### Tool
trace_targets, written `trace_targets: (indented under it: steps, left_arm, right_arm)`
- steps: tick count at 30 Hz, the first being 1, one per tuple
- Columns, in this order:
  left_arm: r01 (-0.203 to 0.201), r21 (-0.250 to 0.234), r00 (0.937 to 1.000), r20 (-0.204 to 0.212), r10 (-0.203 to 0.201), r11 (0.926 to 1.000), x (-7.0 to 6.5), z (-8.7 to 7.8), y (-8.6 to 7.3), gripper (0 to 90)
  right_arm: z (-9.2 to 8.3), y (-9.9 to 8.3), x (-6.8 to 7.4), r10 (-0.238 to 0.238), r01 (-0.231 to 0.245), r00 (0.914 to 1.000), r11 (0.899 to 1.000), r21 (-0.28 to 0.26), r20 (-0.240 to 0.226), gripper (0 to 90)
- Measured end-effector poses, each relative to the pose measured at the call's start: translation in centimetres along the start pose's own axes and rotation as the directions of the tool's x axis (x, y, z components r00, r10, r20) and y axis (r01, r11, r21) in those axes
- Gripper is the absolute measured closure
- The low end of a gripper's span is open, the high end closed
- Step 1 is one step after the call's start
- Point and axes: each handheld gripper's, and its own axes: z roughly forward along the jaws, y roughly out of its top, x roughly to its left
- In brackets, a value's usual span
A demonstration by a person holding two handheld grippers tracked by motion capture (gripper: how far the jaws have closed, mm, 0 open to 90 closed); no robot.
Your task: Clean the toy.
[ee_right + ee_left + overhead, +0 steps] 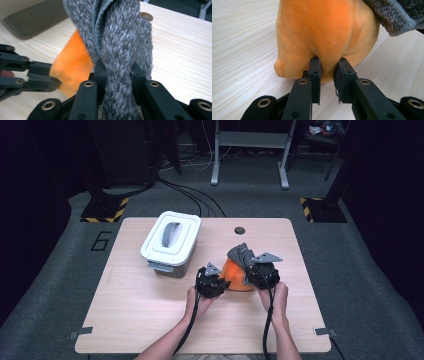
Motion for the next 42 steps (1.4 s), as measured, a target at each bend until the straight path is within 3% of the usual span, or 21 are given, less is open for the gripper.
trace_targets:
  steps: [10,19,25,31,35,37,39,42]
  left_arm:
    - [0.000,-0.001,1.0000,-0.006,0.000,1.0000,0.2,0.0,-0.1,75.7]
    - [0.004,-0.001,1.0000,-0.003,-0.004,1.0000,0.3,0.0,-0.3,75.8]
    - [0.005,-0.002,1.0000,-0.003,-0.005,1.0000,0.2,0.0,-0.3,75.7]
    - [0.003,-0.003,1.0000,-0.003,-0.003,1.0000,0.2,0.1,-0.3,75.6]
    - [0.011,-0.006,0.9999,-0.004,-0.011,0.9999,0.3,0.1,-0.4,75.5]
    - [0.009,-0.006,0.9999,-0.005,-0.009,0.9999,0.3,0.0,-0.4,75.5]
    - [0.009,-0.007,0.9999,-0.009,-0.009,0.9999,0.3,0.0,-0.4,75.5]
    - [0.012,-0.006,0.9999,-0.006,-0.012,0.9999,0.4,-0.1,-0.4,75.6]
  right_arm:
    - [0.2,-1.4,-2.3,0.068,-0.069,0.9969,0.997,0.026,0.040,73.3]
    - [1.6,-2.8,-3.9,0.139,-0.144,0.9877,0.986,0.079,0.072,73.2]
    - [2.8,-3.5,-4.8,0.183,-0.193,0.9791,0.974,0.122,0.089,72.8]
    - [4.0,-4.2,-5.6,0.191,-0.203,0.9783,0.962,0.184,0.081,72.4]
    - [5.1,-5.1,-5.7,0.196,-0.209,0.9775,0.948,0.241,0.076,72.3]
    - [5.1,-5.3,-5.6,0.212,-0.223,0.9748,0.947,0.234,0.071,72.5]
    - [4.7,-5.2,-5.8,0.200,-0.212,0.9768,0.953,0.217,0.075,72.6]
    - [3.7,-4.8,-5.8,0.214,-0.227,0.9729,0.955,0.189,0.087,72.7]
